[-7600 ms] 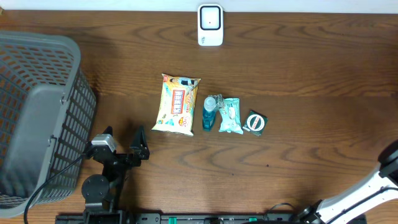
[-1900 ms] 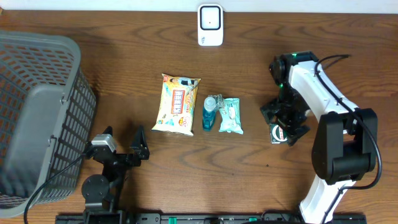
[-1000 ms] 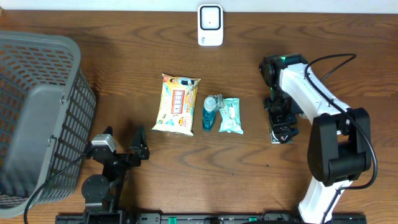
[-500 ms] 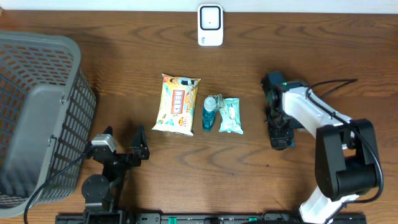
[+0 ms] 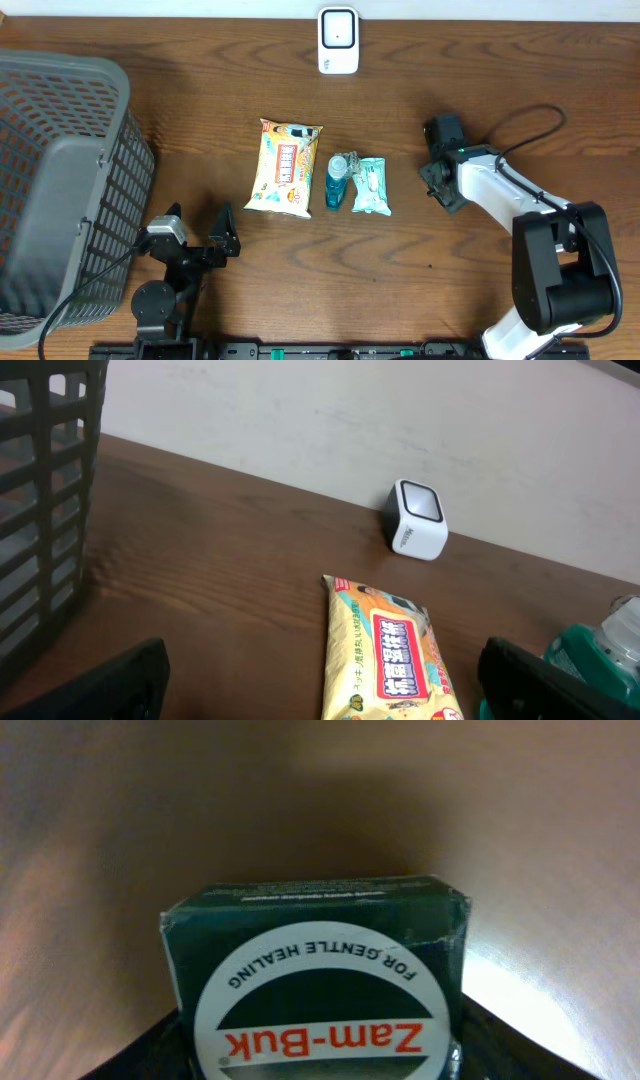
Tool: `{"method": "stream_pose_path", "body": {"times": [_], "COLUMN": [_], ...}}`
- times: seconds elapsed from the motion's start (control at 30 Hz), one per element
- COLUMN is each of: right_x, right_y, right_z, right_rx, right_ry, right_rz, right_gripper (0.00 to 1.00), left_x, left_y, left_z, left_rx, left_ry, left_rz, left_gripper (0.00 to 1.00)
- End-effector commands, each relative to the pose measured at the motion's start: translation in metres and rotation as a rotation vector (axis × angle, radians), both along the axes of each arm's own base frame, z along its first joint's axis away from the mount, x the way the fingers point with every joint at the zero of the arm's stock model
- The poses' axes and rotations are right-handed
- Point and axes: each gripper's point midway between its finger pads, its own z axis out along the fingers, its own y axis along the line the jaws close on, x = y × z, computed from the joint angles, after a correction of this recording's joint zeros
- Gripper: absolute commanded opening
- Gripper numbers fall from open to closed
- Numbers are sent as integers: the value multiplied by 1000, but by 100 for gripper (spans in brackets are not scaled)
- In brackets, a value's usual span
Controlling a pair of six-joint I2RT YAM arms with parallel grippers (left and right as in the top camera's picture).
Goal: Scan the item barcode
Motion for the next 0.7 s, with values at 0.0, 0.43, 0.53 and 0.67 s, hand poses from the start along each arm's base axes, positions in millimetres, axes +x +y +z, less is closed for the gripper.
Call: {"method": "stream_pose_path", "body": {"times": [0.0,0.43,0.53,0.67], "right_x": [-58,-23,-15,-2], "right_y": [28,34,29,23], "right_z": [-64,-18,-4,-1], "right_rx": [141,116,107,105], "right_ry": [281,308,303,252], "right_rz": [442,633,474,324], "right_gripper": [72,99,99,99], "left_x": [-1,-1,-1,-1], "left_y": [-1,-1,-1,-1], "left_z": [-14,-14,-14,-14], "left_rx": [-4,-4,-4,-4], "left_ry": [42,42,42,42], "left_rz": [-9,-9,-9,-9], "left_gripper": [98,98,98,98]}}
